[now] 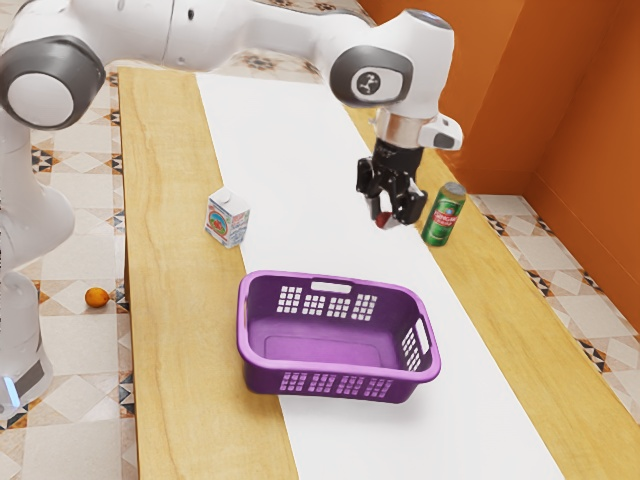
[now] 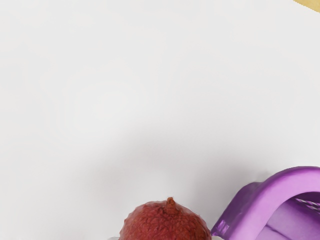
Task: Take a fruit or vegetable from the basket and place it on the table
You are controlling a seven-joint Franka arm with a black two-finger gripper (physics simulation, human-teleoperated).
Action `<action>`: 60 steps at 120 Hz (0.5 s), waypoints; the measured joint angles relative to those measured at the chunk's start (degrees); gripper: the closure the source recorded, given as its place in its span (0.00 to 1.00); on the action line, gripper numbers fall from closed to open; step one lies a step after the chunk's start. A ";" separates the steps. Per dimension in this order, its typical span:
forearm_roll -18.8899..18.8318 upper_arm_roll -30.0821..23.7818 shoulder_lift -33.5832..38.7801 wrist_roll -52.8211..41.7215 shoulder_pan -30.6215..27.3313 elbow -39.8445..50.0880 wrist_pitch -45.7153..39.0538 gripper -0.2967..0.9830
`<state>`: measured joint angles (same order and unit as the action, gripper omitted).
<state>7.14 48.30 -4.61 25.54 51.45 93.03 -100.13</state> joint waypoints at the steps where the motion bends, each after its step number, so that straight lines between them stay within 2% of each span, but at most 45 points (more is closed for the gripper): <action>1: -0.01 0.17 -0.13 -0.09 -0.67 -0.14 0.19 0.65; 13: -0.08 0.93 -2.08 -1.15 -7.09 -1.62 1.99 0.66; 41: 2.42 0.33 -6.64 -3.69 -13.97 -1.95 4.11 0.66; 60: 3.87 0.68 -8.00 -5.14 -14.05 -1.91 4.31 0.39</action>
<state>11.01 48.98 -12.61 20.40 37.40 91.12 -95.82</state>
